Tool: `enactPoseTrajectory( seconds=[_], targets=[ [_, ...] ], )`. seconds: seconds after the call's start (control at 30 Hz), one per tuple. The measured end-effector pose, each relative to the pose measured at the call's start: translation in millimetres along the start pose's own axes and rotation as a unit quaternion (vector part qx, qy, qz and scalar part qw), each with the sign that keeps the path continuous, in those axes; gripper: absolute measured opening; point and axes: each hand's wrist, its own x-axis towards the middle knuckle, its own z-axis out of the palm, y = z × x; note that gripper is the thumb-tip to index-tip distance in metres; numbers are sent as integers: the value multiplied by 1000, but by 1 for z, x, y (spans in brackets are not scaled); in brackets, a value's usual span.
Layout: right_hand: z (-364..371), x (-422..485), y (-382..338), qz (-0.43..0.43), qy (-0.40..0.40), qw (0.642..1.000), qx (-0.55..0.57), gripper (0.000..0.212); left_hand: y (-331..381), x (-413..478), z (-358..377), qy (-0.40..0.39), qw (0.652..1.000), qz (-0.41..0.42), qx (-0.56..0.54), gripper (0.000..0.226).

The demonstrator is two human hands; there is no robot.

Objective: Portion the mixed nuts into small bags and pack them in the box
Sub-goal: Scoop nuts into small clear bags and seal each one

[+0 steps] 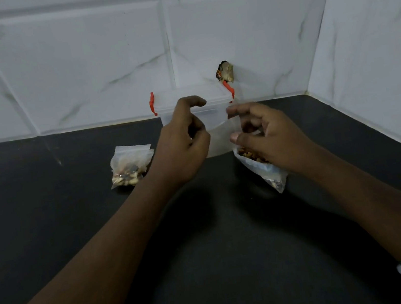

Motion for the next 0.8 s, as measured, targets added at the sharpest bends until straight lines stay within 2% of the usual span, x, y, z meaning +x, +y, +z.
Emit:
enactPoseTrajectory(
  seconds=[0.07,0.1,0.2,0.4,0.5,0.53,0.6,0.67,0.73,0.8],
  targets=[
    [-2,0,-1,12,19,998,57,21,3,-1,0,1,996,-53,-71,43],
    [-3,0,-2,16,33,997,70,14,3,-1,-1,7,991,-82,-109,41],
    [-6,0,-2,33,76,993,81,11,2,0,-2,32,974,-146,-172,44],
    [-9,2,0,67,110,990,61,9,-7,1,6,77,952,-234,-180,33],
    [-10,1,-2,65,109,991,41,6,-7,0,10,141,976,-159,-41,27],
    [-10,0,-3,61,105,992,34,5,-5,0,11,147,980,-132,-27,24],
    [-8,0,-5,53,95,994,32,4,4,1,13,115,975,-140,-125,17],
    [-4,-1,-7,40,71,996,39,8,13,-2,19,61,951,-189,-236,12],
    [0,-2,-8,18,37,998,38,14,19,-6,25,28,933,-213,-289,14],
    [0,-3,-8,-1,9,999,33,22,20,-8,28,28,910,-232,-342,19]
  ],
)
